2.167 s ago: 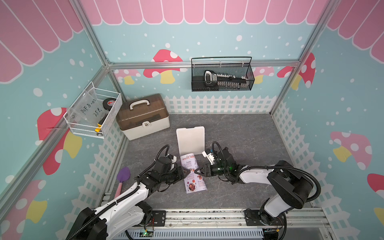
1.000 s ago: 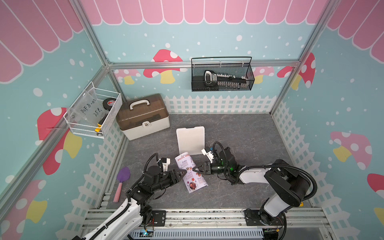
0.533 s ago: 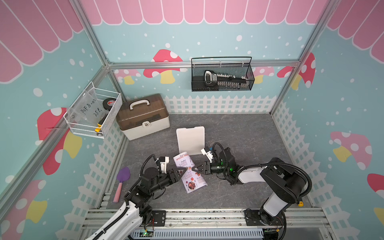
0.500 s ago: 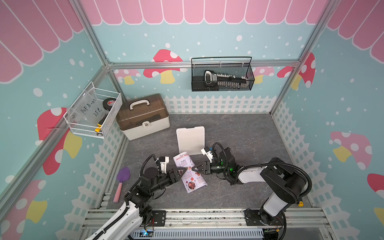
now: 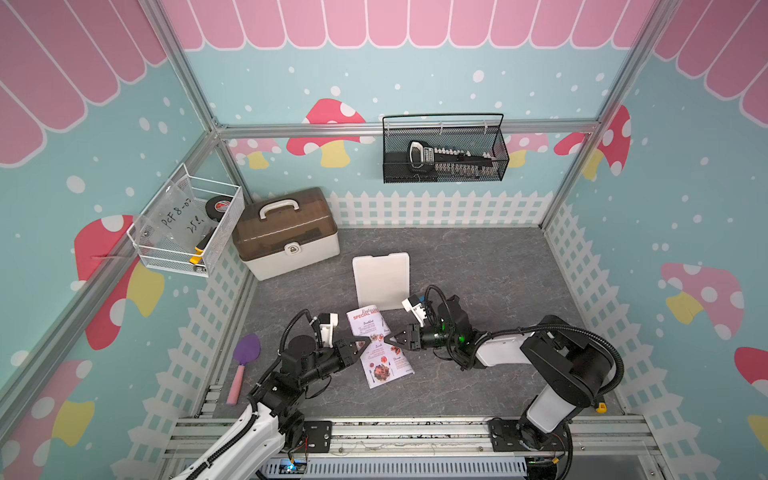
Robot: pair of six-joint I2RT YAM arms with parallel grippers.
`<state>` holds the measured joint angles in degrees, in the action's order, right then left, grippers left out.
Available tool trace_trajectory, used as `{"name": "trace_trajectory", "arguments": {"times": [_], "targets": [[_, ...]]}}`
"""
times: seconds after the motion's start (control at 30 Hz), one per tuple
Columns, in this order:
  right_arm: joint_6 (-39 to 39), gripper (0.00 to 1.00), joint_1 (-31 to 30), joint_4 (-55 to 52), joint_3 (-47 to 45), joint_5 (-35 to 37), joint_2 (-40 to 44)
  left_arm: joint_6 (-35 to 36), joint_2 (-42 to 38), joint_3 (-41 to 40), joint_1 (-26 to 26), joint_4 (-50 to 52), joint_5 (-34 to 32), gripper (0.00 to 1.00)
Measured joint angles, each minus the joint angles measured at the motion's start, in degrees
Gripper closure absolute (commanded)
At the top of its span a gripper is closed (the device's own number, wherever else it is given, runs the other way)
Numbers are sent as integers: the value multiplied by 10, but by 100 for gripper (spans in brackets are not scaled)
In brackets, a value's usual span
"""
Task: Insert the menus into the narrow rack
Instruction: Pick up the menu from the center of the board.
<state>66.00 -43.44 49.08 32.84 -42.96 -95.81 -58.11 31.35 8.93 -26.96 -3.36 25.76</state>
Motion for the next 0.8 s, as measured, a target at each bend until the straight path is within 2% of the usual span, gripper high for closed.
{"name": "trace_trajectory", "arguments": {"times": [0.2, 0.33, 0.47, 0.67, 0.8], "targets": [[-22, 53, 0, -43, 0, 6, 17, 4, 1, 8, 0, 18, -1, 82], [-39, 52, 0, -72, 5, 10, 33, 7, 7, 12, 0, 21, -2, 90], [-49, 51, 0, -86, 7, 12, 40, 10, 7, 14, 0, 26, -5, 95], [-57, 41, 0, -96, 7, 15, 41, 13, 9, 26, 0, 46, -6, 98], [-64, 31, 0, -109, 7, 19, 44, 23, 21, 75, 0, 82, -4, 98]]}}
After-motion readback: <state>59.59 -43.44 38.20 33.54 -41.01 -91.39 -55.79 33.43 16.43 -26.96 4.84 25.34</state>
